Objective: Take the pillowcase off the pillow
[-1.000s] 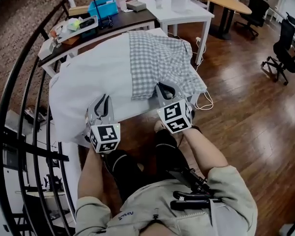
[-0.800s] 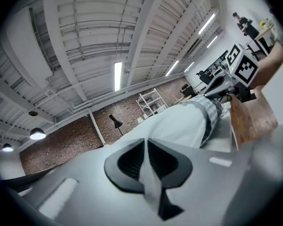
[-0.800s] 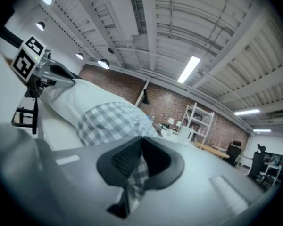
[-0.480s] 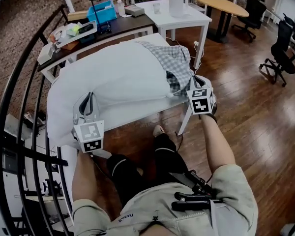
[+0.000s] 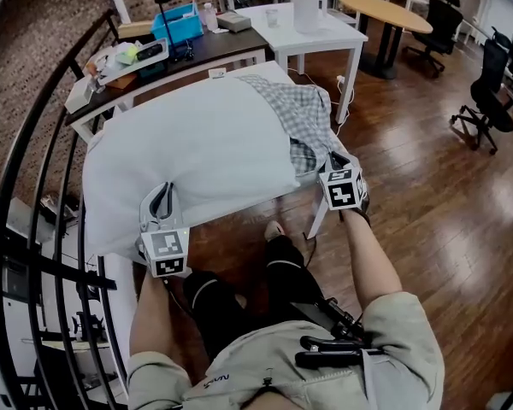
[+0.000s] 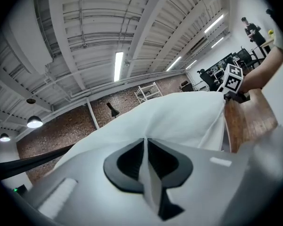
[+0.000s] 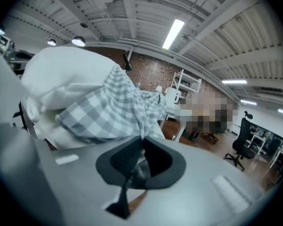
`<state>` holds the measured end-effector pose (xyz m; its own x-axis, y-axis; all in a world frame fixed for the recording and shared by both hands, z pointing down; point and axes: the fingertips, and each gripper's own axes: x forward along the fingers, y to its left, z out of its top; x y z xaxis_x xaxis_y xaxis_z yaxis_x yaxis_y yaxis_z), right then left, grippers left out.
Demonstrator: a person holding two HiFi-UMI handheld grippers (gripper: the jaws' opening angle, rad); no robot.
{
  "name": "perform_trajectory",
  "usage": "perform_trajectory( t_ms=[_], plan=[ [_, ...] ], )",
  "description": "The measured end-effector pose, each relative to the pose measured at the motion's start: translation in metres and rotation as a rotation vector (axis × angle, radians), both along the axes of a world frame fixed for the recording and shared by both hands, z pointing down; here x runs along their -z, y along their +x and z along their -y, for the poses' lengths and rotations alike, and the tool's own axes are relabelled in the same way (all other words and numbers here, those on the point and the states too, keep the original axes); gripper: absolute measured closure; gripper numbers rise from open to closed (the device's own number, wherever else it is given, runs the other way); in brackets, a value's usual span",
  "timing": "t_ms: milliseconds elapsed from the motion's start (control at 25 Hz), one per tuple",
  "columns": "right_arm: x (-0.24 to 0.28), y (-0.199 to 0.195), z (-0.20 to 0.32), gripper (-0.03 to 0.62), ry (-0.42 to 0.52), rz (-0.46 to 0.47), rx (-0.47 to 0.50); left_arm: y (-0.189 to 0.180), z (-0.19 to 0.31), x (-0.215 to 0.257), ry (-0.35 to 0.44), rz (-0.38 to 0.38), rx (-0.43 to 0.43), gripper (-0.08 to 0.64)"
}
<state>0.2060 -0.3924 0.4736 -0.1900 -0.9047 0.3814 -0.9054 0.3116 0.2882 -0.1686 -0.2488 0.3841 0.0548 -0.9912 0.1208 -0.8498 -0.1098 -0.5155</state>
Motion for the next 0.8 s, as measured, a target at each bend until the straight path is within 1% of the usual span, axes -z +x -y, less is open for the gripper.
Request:
perform_trajectory(
  t_ms=[80,120,240,280,320,360,440,480,520,600,640,760,800],
  plan=[
    [0.014,-0.001,-0.009,0.522,0.032,0.052,0.019,0.010,-0.010,0.016,0.049,0.020,-0.020,0.512],
    [0.027,-0.001,-0.013,0.507,0.064,0.078,0.032,0.018,-0.017,0.030,0.089,0.024,-0.039,0.499],
    [0.073,-0.010,-0.019,0.497,0.186,0.132,0.091,0.043,-0.029,0.082,0.230,0.013,-0.116,0.495],
    [0.089,-0.018,-0.019,0.497,0.220,0.153,0.125,0.050,-0.026,0.097,0.252,0.007,-0.142,0.478],
    [0.106,-0.029,-0.018,0.495,0.249,0.175,0.166,0.056,-0.020,0.107,0.254,0.006,-0.167,0.455],
    [0.121,-0.043,-0.017,0.490,0.274,0.195,0.213,0.061,-0.010,0.113,0.241,0.016,-0.188,0.449],
    [0.147,-0.071,-0.013,0.479,0.314,0.207,0.299,0.068,0.017,0.113,0.196,0.074,-0.204,0.398],
    [0.156,-0.084,-0.009,0.479,0.329,0.201,0.330,0.068,0.033,0.108,0.167,0.101,-0.197,0.373],
    [0.164,-0.096,-0.002,0.477,0.341,0.192,0.353,0.065,0.050,0.100,0.135,0.112,-0.181,0.344],
    [0.174,-0.116,0.017,0.477,0.347,0.175,0.380,0.052,0.082,0.086,0.062,0.088,-0.139,0.308],
    [0.175,-0.125,0.027,0.475,0.337,0.173,0.388,0.047,0.096,0.080,0.020,0.063,-0.130,0.306],
    [0.172,-0.145,0.060,0.444,0.271,0.184,0.409,0.044,0.115,0.050,-0.130,-0.027,-0.149,0.309],
    [0.168,-0.151,0.070,0.432,0.243,0.173,0.416,0.045,0.114,0.037,-0.164,-0.043,-0.165,0.333]
  ],
)
